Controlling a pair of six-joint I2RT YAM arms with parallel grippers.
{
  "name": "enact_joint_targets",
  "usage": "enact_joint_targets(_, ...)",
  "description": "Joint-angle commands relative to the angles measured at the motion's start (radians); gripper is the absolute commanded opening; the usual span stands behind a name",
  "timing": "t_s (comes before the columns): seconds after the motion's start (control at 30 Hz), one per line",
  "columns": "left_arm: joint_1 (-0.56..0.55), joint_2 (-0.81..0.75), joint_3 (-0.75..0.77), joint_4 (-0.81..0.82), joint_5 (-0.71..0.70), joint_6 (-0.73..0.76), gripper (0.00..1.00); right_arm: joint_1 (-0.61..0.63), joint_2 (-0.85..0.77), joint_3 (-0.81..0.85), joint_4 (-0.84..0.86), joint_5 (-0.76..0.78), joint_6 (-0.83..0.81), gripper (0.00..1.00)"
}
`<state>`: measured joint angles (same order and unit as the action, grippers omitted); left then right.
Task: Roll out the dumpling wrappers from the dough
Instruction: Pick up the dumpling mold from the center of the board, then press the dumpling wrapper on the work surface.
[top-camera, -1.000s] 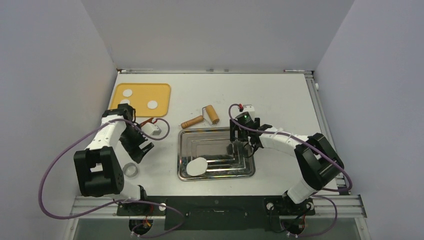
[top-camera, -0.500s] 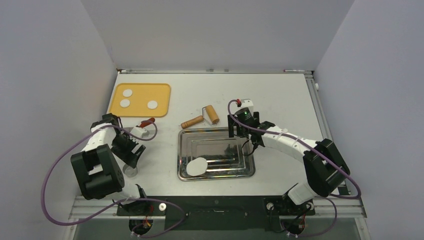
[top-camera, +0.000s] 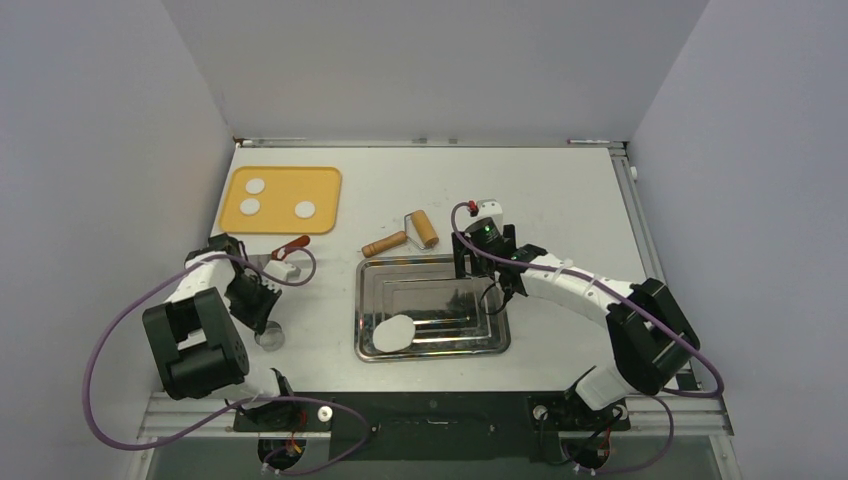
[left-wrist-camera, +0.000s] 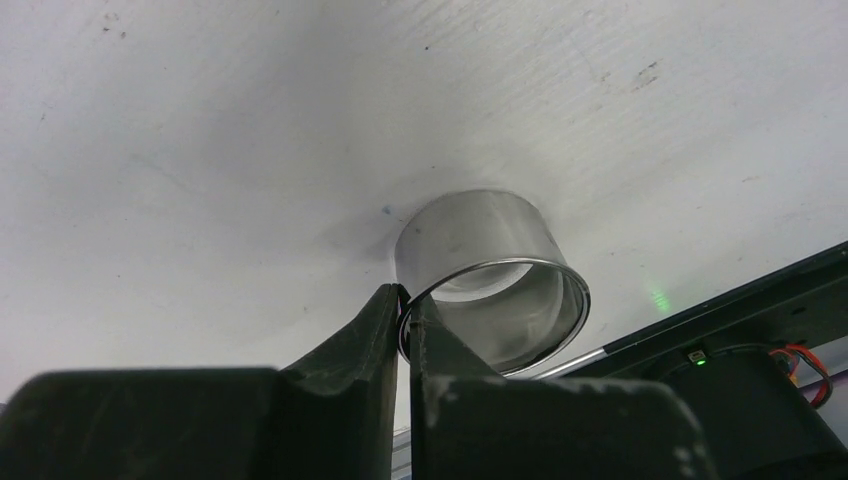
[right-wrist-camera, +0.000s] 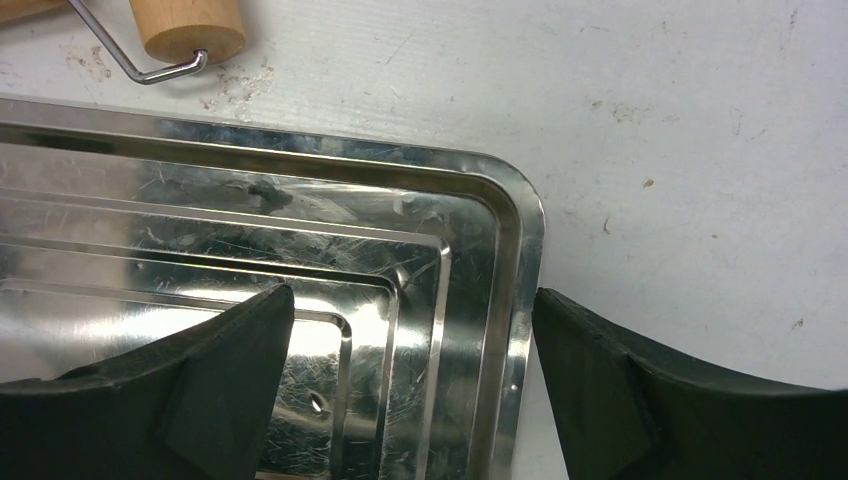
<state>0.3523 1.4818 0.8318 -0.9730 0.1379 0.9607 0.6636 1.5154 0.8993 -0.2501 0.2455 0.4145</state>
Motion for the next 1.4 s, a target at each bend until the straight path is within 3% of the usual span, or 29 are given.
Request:
enact_joint_targets(0.0, 0.007, -0.083, 0.059, -0.064, 0.063, 0.011, 0.0, 0.013, -0.062, 0.023, -0.007, 0.04, -0.002, 0.84)
enact_joint_targets(0.17, -0.056, -0.132, 0.156, -0.192, 0.19, 0.021, 0.0, 0.038, -0.121, 0.019, 0.015, 0.026, 0.01, 0.83)
enact_joint_targets(0.4, -0.43, -0.135, 0.281, -0.311, 0.294, -0.081, 0.0, 0.129, -0.224, -0.04, 0.158, -0.094, 0.044, 0.82)
enact_joint_targets(0.6, -0.79, -0.102, 0.316, -0.195, 0.322, -0.226, 0.0, 0.292, -0.234, -0.081, 0.328, -0.107, 0.11, 0.78)
enact_joint_targets(0.7, -0.886, -0.073, 0.294, -0.082, 0.319, -0.309, 0.0, 0.356, -0.233, -0.117, 0.432, -0.09, 0.164, 0.71)
enact_joint_targets(0.9, -0.935, -0.027, 0.234, 0.109, 0.319, -0.471, 0.0, 0.485, -0.225, -0.208, 0.601, 0.001, 0.213, 0.6)
enact_joint_targets(1.03, -0.948, -0.026, 0.189, 0.259, 0.32, -0.566, 0.0, 0.497, -0.255, -0.227, 0.499, 0.076, 0.284, 0.55)
enact_joint_targets(1.2, -0.962, 0.028, 0.2, 0.293, 0.294, -0.595, 0.0, 0.456, -0.357, -0.287, 0.323, 0.163, 0.367, 0.55)
enact_joint_targets(1.37, -1.006, 0.092, 0.221, 0.276, 0.268, -0.603, 0.0, 0.402, -0.455, -0.39, 0.352, 0.055, 0.348, 0.6)
